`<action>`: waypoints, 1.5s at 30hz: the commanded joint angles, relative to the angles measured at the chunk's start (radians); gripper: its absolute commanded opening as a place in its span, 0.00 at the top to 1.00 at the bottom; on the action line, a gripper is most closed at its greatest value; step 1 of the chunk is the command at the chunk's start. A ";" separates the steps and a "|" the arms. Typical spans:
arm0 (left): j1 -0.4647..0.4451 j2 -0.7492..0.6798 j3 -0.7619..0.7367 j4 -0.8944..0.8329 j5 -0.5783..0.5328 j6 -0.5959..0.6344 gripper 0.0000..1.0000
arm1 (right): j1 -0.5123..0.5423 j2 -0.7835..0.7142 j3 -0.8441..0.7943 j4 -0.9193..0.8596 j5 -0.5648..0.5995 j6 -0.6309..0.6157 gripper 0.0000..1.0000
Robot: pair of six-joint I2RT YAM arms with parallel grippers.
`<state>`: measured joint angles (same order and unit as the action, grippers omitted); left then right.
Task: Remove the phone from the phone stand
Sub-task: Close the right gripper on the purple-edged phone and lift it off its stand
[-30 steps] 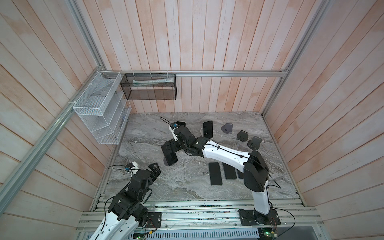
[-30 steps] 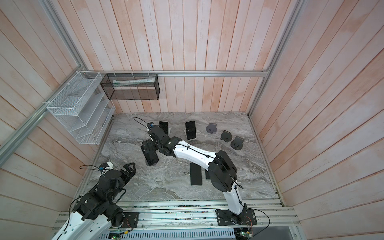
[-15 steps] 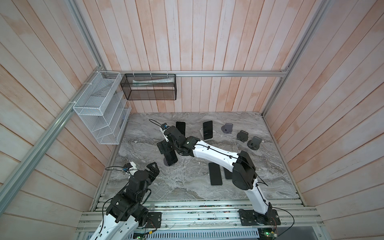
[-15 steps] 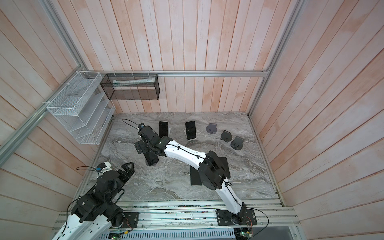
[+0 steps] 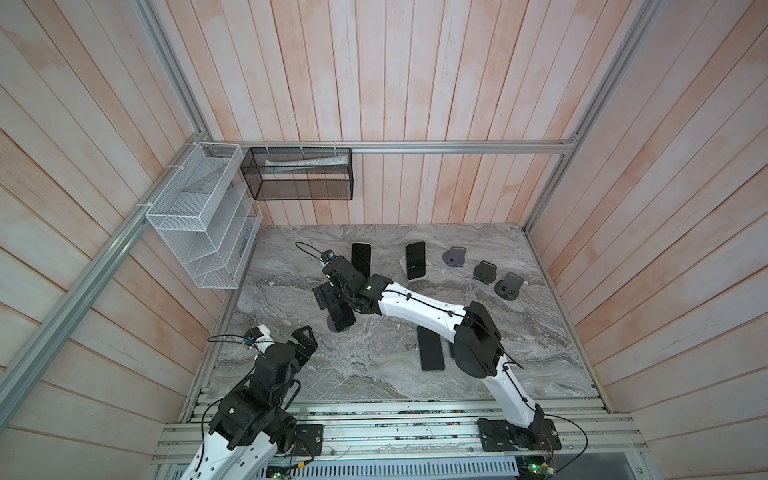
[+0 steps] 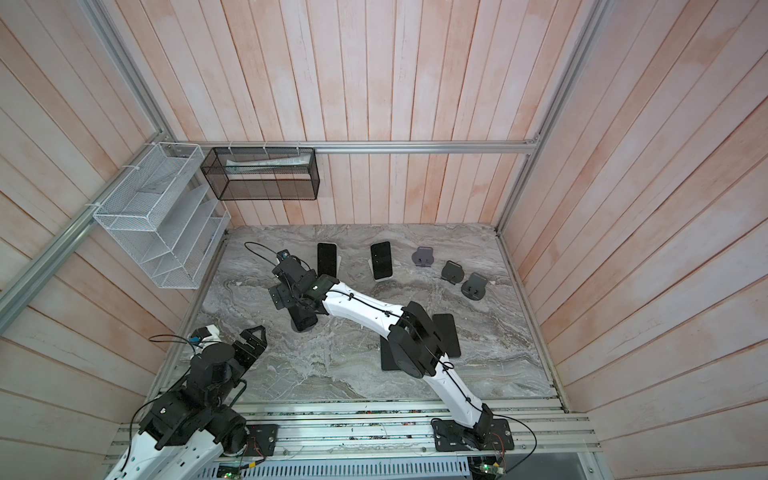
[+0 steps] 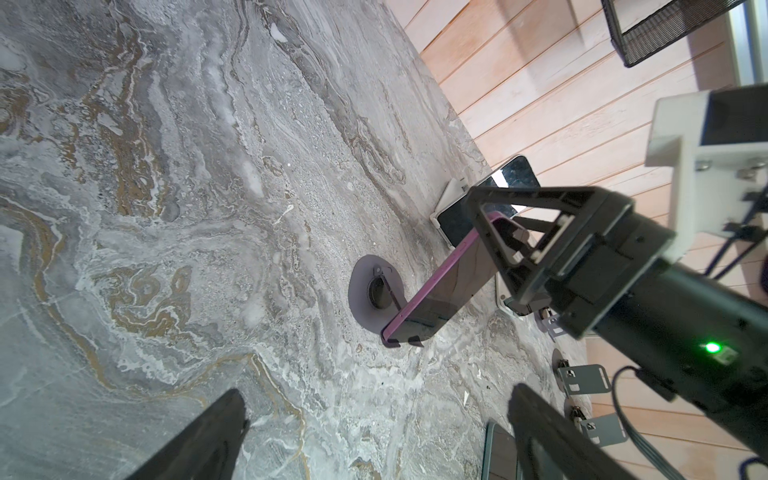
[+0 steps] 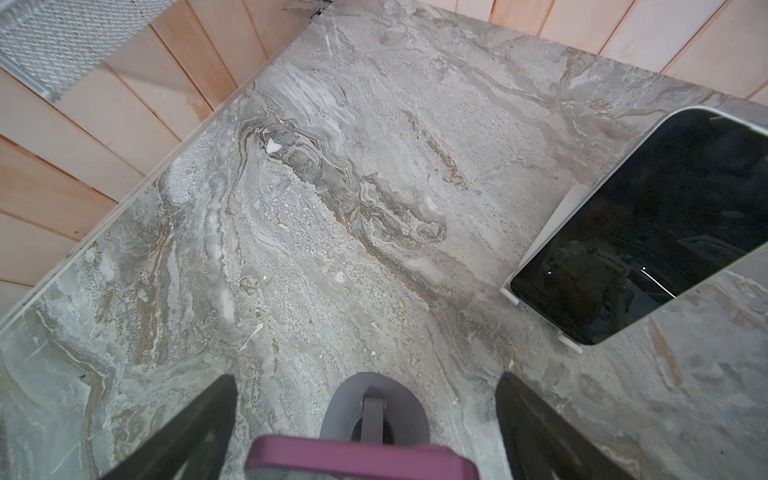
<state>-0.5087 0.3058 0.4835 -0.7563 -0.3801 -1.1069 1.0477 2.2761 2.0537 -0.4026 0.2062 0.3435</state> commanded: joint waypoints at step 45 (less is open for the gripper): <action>0.004 -0.086 0.030 0.008 -0.029 0.052 0.00 | 0.031 0.031 -0.012 -0.020 0.084 0.039 0.13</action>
<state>-0.5087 0.2333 0.5159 -0.7696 -0.3950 -1.0794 1.0737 2.2894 2.0686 -0.4236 0.2657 0.3721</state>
